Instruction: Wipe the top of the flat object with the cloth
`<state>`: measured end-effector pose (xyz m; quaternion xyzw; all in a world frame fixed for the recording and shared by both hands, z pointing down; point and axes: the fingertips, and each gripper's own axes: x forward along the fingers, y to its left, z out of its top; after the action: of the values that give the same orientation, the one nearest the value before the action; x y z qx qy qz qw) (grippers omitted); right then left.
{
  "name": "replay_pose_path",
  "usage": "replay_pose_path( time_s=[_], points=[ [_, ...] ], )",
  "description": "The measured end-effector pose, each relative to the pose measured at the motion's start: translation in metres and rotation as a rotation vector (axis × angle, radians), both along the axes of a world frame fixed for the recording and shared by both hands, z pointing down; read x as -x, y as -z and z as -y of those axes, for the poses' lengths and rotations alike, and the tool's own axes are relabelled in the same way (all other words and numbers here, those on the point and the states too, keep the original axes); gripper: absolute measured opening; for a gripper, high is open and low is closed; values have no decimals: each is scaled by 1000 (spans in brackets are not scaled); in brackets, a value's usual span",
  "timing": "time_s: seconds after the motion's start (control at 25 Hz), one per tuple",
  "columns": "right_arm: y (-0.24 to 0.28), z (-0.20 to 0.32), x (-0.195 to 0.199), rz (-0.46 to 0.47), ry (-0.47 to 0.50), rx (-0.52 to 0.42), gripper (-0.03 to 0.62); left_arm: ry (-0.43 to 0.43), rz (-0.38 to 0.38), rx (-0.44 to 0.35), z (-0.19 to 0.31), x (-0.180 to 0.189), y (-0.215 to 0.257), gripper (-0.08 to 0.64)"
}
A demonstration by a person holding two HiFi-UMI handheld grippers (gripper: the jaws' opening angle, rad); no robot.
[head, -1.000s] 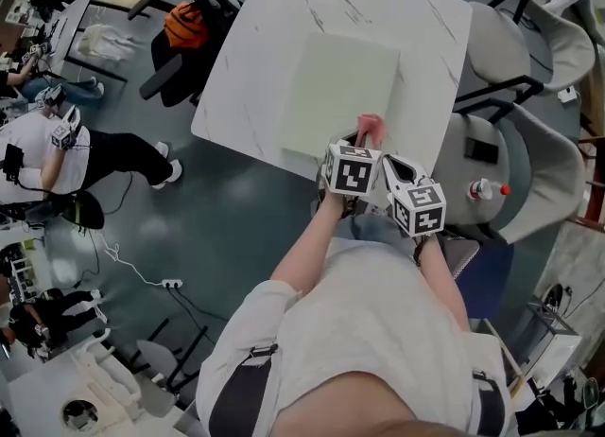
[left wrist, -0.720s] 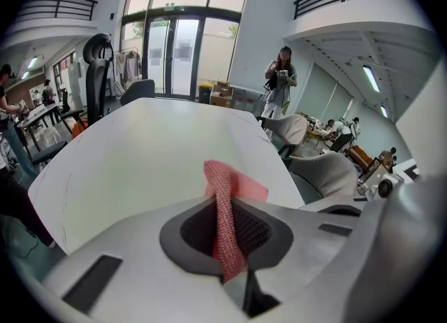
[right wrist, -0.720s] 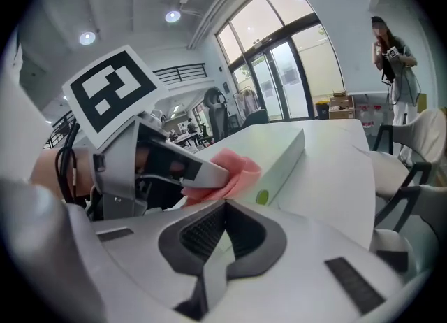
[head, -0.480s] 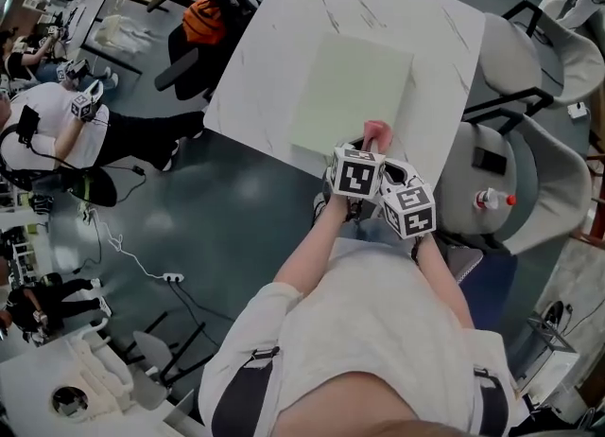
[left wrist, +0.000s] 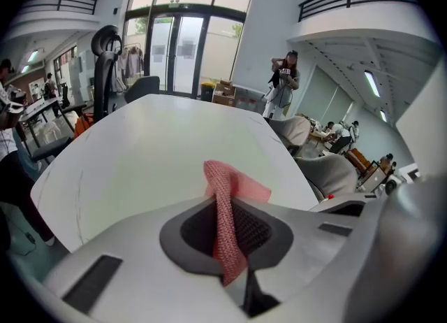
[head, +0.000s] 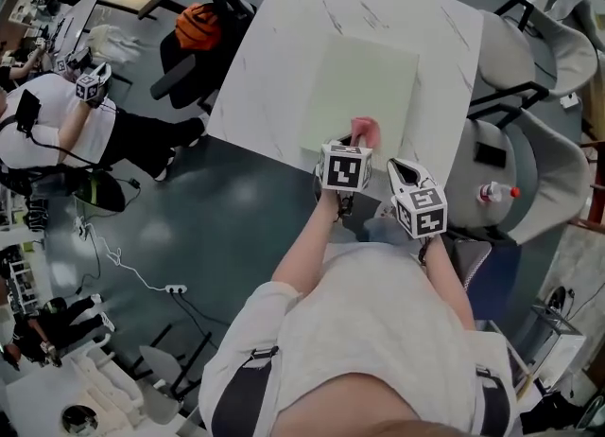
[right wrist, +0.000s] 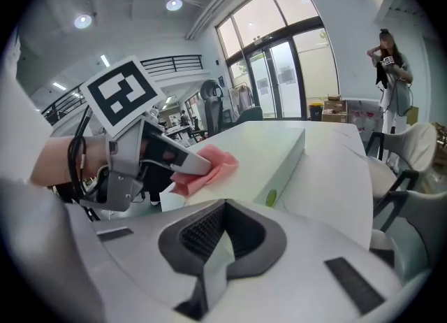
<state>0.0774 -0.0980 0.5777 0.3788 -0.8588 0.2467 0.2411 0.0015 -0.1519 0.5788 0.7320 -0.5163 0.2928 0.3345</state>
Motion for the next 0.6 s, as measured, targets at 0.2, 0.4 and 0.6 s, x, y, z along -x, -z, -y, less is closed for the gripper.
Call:
replay_pose_path(
  time_s=[0.2, 0.4, 0.6],
  points=[
    [1, 2, -1, -7, -71, 4, 9, 50, -3, 5, 3, 48, 0, 35],
    [0, 2, -4, -19, -130, 7, 9, 87, 21, -1, 6, 91, -1, 35],
    [0, 3, -4, -24, -184, 5, 9, 111, 27, -7, 5, 123, 1, 35]
  ],
)
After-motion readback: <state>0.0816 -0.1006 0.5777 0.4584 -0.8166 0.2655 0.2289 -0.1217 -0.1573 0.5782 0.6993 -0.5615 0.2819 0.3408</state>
